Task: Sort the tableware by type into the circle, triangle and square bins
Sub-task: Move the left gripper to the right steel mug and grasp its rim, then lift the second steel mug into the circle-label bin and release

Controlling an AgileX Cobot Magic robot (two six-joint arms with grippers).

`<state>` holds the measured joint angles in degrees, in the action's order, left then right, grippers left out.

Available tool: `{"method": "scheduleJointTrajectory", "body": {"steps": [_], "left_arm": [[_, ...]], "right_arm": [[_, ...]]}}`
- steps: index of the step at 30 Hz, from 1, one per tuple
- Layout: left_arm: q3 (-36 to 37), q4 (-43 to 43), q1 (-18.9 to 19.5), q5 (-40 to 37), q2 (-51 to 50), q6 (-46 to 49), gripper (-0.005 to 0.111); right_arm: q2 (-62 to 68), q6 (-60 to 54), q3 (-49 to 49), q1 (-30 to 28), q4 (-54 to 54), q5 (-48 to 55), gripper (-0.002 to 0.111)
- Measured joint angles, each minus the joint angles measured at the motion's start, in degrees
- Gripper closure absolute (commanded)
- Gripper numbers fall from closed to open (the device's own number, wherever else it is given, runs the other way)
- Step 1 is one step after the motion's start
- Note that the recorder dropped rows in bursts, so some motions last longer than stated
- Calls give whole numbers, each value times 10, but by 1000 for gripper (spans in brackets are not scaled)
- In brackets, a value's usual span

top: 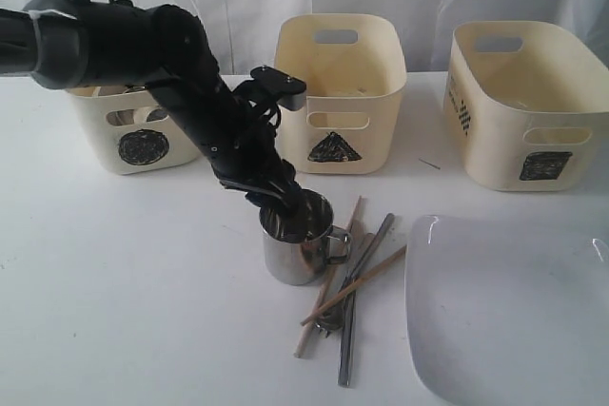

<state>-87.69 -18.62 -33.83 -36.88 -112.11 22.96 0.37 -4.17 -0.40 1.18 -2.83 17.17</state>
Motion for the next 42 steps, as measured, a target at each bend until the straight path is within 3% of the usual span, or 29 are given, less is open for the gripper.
{"method": "scheduleJointTrajectory", "body": {"steps": [7,14,26,29,35,36,42], "left_arm": [[0,0,0,-7,-28,0,55],[0,45,-1,-12,-31,-20,106],[-84,395,-2,-100,72,-137,107],[-109,479,8,-90,103,-182,107],[-137,521,76,32,122,-272,107],[-139,525,104,72,112,-297,107],[-139,526,184,178,49,-347,107]], "right_arm": [[0,0,0,0,0,0,108],[0,0,0,0,0,0,108],[0,0,0,0,1,0,108],[0,0,0,0,1,0,108],[0,0,0,0,1,0,108],[0,0,0,0,1,0,108],[0,0,0,0,1,0,108]]}}
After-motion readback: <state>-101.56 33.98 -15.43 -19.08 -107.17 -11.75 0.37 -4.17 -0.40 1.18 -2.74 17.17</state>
